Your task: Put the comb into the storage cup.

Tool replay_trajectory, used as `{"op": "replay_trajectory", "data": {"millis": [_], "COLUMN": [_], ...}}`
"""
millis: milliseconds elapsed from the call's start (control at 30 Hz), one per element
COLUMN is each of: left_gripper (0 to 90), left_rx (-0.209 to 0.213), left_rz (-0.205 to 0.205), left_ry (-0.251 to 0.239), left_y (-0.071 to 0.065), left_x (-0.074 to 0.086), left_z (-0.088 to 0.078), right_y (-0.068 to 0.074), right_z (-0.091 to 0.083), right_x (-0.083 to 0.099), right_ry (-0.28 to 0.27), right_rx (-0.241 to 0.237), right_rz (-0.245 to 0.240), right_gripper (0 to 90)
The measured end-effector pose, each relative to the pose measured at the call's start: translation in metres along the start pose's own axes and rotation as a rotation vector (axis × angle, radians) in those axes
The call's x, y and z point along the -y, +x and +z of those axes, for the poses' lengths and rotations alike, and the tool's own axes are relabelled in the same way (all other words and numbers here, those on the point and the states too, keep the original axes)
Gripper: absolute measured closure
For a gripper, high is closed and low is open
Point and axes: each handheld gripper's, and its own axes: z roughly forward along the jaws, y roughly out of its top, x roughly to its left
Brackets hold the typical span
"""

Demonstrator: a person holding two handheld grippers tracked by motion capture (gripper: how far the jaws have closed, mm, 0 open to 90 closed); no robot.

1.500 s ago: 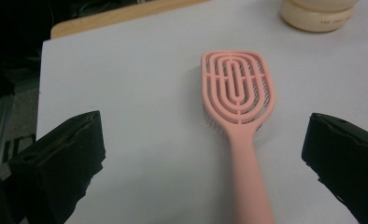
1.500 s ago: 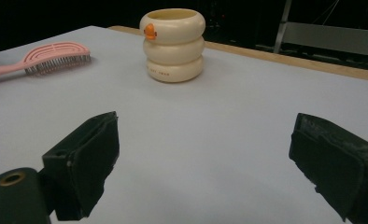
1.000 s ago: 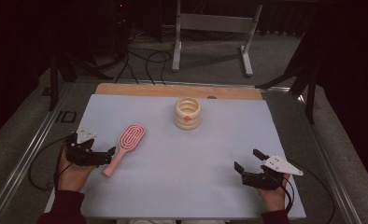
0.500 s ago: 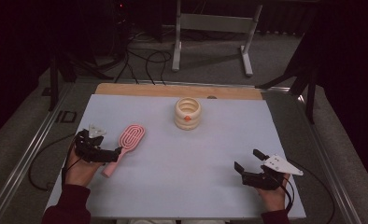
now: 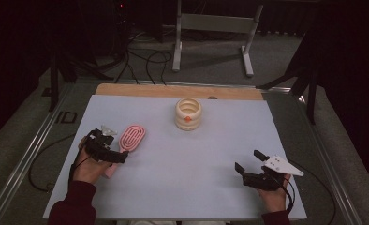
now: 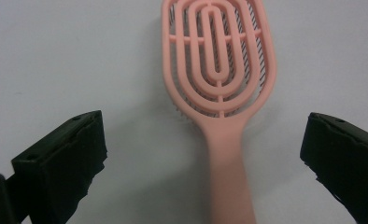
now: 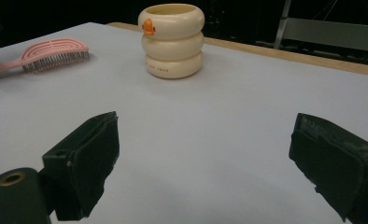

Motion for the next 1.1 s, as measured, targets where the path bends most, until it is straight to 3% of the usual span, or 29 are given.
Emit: {"op": "replay_trajectory", "data": {"millis": [167, 533, 933, 1100], "left_gripper": [2.1, 9.6, 18.3, 26.1], "left_rx": [0.004, 0.034, 0.048, 0.051], "left_rz": [0.006, -0.034, -0.090, -0.096], "left_ry": [0.043, 0.103, 0.229, 0.240], "left_y": [-0.004, -0.008, -0.005, -0.005], "left_x": [-0.002, -0.006, -0.010, -0.010], "left_z": [0.008, 0.019, 0.034, 0.035], "right_y": [0.000, 0.000, -0.001, -0.001], "right_z": [0.000, 0.000, 0.001, 0.001], "right_x": [0.000, 0.000, 0.001, 0.001], "right_ry": [0.002, 0.004, 0.008, 0.011], "right_rx": [-0.001, -0.002, 0.001, 0.003], "right_rz": [-0.001, -0.001, 0.002, 0.002], "right_gripper": [8.6, 8.6, 8.6, 8.6]}}
